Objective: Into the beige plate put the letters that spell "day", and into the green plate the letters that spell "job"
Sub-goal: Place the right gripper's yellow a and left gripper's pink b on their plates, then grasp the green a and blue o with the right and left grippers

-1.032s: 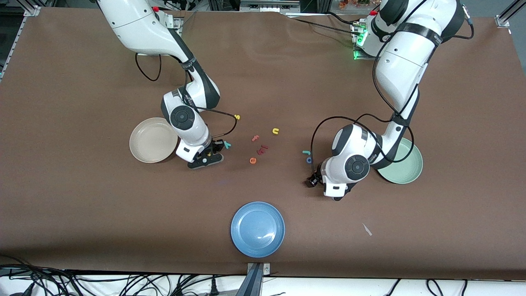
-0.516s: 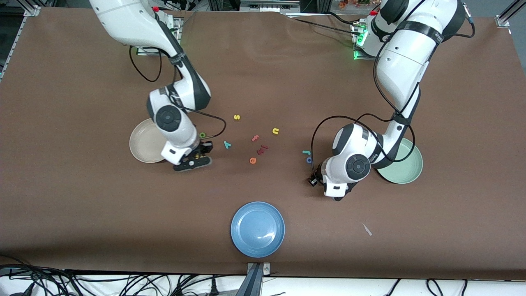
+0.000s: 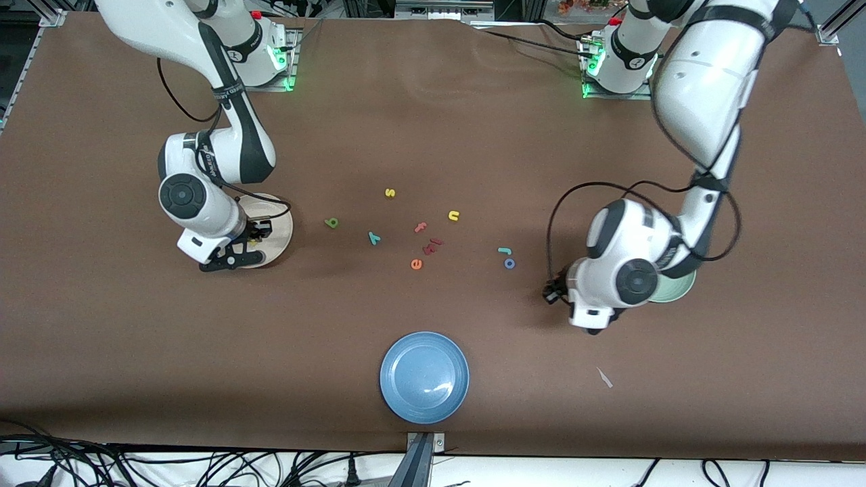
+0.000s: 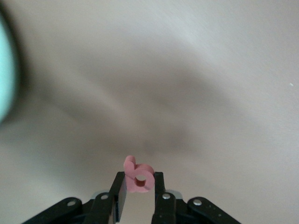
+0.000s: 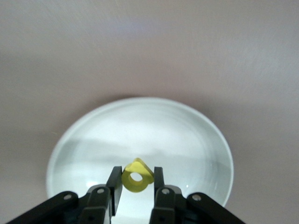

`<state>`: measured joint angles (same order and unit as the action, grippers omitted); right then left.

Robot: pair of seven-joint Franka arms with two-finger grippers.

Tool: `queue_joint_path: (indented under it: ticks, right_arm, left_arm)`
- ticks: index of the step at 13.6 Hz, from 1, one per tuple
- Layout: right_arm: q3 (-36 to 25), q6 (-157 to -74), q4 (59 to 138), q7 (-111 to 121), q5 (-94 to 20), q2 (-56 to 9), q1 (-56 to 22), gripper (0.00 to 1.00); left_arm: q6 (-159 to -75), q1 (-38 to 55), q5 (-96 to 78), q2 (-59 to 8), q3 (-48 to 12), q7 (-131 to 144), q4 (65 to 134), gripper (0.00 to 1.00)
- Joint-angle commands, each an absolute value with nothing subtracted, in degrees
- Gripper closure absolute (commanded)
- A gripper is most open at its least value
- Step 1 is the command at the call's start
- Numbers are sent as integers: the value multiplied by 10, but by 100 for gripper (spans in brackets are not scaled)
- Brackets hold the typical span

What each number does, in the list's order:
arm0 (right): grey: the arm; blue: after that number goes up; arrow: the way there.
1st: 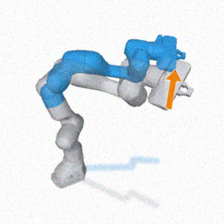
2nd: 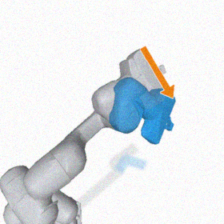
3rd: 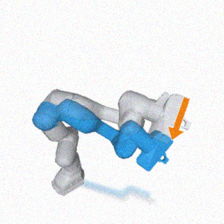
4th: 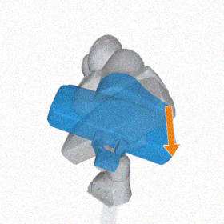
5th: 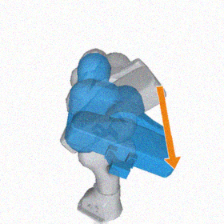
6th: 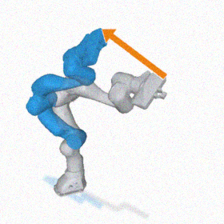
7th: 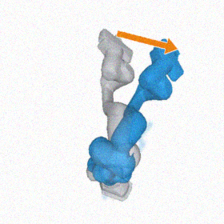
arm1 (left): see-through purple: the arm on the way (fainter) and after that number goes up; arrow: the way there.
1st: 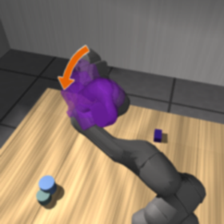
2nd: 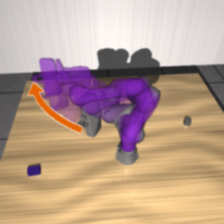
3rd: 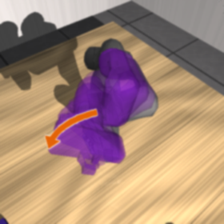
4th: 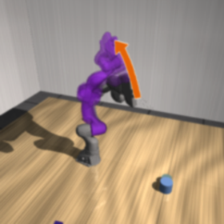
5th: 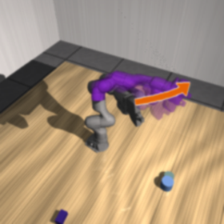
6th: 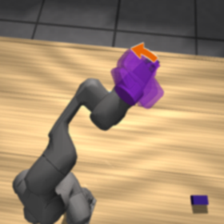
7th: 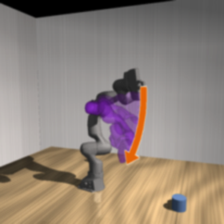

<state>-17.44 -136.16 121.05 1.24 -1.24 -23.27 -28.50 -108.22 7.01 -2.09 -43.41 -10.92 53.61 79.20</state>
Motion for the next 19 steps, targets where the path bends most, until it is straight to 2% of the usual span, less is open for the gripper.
queue_joint_path:
  ticks: [1, 2, 3, 6, 8, 10, 11, 12, 13, 14, 15, 17, 19]
  right_arm:
    - [-178, -1429, 1289, 17, -12, -207, -292, 71]
    - [-179, -1426, 1288, 15, -13, -207, -292, 22]
    - [-180, -1424, 1287, 14, -13, -202, -292, 0]
    - [-177, -1390, 1274, 14, -13, -188, -292, 0]
    - [-154, -1340, 1256, 22, -12, -177, -293, 0]
    - [-110, -1329, 1255, 62, -9, -169, -293, 0]
    - [-92, -1335, 1255, 76, -9, -173, -293, 0]
    - [-77, -1345, 1255, 81, -9, -174, -294, 0]
    - [-60, -1353, 1255, 82, -9, -174, -294, 0]
    - [-51, -1366, 1255, 81, -10, -183, -296, 1]
    - [-48, -1388, 1255, 81, -9, -197, -296, 8]
    - [-37, -1405, 1254, 77, -9, -207, -297, 49]
    - [-28, -1406, 1246, 73, -11, -213, -297, 49]
  left_arm:
    - [-979, 20, -13, -386, -113, 425, 815, 100]
    - [-941, -4, -13, -379, -113, 372, 816, 100]
    - [-920, -31, -13, -374, -113, 326, 816, 100]
    - [-927, -75, -5, -381, -111, 238, 842, 100]
    - [-981, -98, 0, -386, -112, 206, 871, 100]
    - [-1039, -98, 1, -388, -111, 205, 906, 100]
    - [-1044, -99, 1, -389, -111, 205, 913, 92]
    - [-1043, -100, 1, -388, -111, 205, 914, 62]
    - [-1043, -100, 1, -386, -111, 206, 912, 19]
    - [-1042, -98, 1, -382, -112, 210, 909, 0]
    - [-1041, -98, -4, -376, -113, 214, 906, 0]
    - [-1035, -84, -9, -358, -122, 241, 905, 0]
    - [-1038, -79, -9, -353, -172, 344, 894, 0]
